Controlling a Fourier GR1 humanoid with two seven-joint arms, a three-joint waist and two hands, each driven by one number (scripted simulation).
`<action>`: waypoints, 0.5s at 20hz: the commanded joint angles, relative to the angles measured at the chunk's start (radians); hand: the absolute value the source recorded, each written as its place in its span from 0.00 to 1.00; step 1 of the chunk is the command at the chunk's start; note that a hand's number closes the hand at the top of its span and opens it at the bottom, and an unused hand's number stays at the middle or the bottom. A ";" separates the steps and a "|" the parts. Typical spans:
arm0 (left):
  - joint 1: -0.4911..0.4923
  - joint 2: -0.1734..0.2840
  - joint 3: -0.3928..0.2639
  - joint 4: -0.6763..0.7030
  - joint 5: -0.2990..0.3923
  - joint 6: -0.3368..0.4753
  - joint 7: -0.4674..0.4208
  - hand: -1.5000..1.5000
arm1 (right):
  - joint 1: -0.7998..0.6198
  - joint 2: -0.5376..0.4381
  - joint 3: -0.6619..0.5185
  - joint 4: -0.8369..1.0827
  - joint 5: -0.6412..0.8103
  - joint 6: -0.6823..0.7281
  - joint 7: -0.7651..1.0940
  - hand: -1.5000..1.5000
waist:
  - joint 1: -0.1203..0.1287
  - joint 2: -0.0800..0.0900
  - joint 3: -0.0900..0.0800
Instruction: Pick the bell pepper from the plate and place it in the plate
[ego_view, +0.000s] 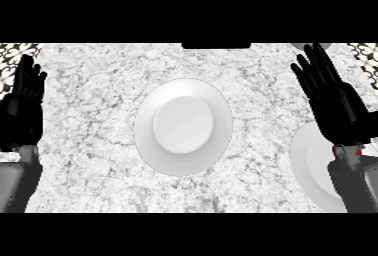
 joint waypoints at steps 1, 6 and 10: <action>-0.016 0.028 0.003 -0.014 0.000 -0.066 0.024 0.50 | 0.039 0.009 0.035 0.019 0.026 0.095 -0.052 1.00 | 0.003 -0.011 -0.010; -0.061 0.065 -0.090 -0.070 0.026 -0.220 0.005 0.50 | 0.013 -0.097 0.191 0.126 0.158 0.377 -0.242 1.00 | 0.029 -0.002 -0.008; -0.036 0.022 -0.123 -0.068 0.040 -0.217 0.031 0.50 | 0.044 -0.296 0.258 0.185 0.642 0.094 -0.155 1.00 | 0.013 -0.005 -0.012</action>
